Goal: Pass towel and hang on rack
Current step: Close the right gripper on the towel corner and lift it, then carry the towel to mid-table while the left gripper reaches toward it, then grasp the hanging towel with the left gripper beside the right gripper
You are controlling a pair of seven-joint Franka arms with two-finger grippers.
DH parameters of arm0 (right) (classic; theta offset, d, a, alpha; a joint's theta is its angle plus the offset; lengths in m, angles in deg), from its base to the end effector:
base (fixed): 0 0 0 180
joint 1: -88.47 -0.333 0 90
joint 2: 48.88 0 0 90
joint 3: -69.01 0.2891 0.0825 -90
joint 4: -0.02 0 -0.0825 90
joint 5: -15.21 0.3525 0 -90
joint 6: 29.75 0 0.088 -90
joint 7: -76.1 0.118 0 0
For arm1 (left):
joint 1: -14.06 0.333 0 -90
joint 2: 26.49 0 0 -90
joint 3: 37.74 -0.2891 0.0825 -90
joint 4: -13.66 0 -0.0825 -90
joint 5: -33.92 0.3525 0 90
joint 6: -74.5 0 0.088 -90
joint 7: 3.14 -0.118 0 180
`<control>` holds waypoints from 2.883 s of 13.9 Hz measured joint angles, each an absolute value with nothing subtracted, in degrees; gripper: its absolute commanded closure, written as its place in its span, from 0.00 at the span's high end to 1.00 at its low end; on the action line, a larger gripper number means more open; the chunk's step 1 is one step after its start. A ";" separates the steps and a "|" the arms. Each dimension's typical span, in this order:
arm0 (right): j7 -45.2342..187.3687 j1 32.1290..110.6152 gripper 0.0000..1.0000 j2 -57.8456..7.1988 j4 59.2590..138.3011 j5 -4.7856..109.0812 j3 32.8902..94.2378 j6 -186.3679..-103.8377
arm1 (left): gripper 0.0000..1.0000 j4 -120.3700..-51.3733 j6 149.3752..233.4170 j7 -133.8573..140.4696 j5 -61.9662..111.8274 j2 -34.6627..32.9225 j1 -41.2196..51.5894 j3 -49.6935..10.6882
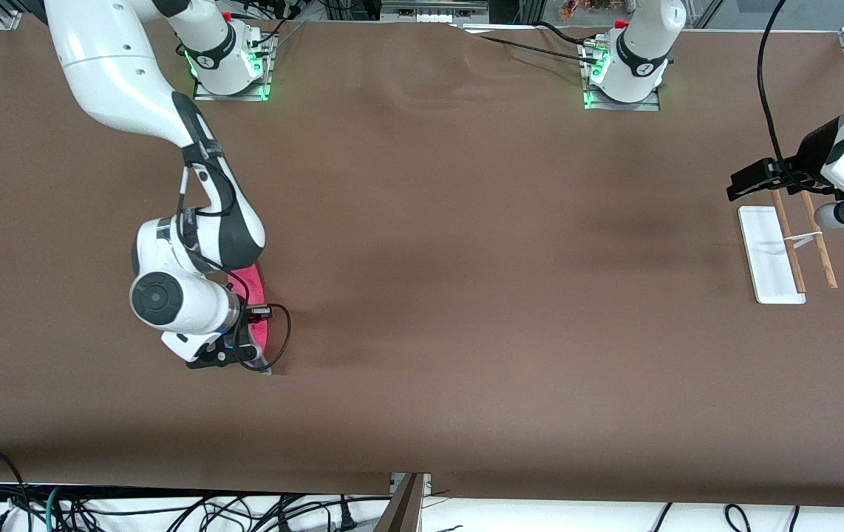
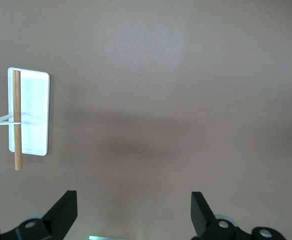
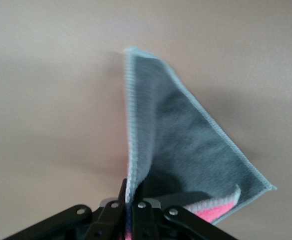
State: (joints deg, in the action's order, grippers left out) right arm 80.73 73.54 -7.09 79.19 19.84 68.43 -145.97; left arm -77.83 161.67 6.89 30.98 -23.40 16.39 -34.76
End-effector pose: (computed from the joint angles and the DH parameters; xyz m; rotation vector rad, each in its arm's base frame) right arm 0.6542 0.1742 0.2583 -3.0819 -0.2056 0.1423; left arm 0.5279 -0.0116 0.5432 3.0824 0.2539 -0.2071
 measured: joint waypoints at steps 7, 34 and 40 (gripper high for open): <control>81.66 69.57 0.00 -16.14 79.01 25.51 69.05 -144.12 | 1.00 -78.19 161.37 6.87 30.98 -22.38 16.39 -34.75; 114.63 42.77 0.00 -19.73 72.47 17.18 69.08 -144.90 | 1.00 -109.83 213.62 -31.38 12.61 -19.47 15.41 -4.16; 114.81 42.52 0.00 -19.73 72.16 17.18 69.07 -145.16 | 1.00 -110.28 224.18 -31.51 12.58 -13.93 15.29 1.91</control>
State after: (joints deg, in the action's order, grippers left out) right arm 114.81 42.52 -19.73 72.16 17.18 69.07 -145.16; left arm -110.28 224.18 -31.51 12.58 -13.93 15.29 1.91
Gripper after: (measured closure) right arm 0.978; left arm 0.000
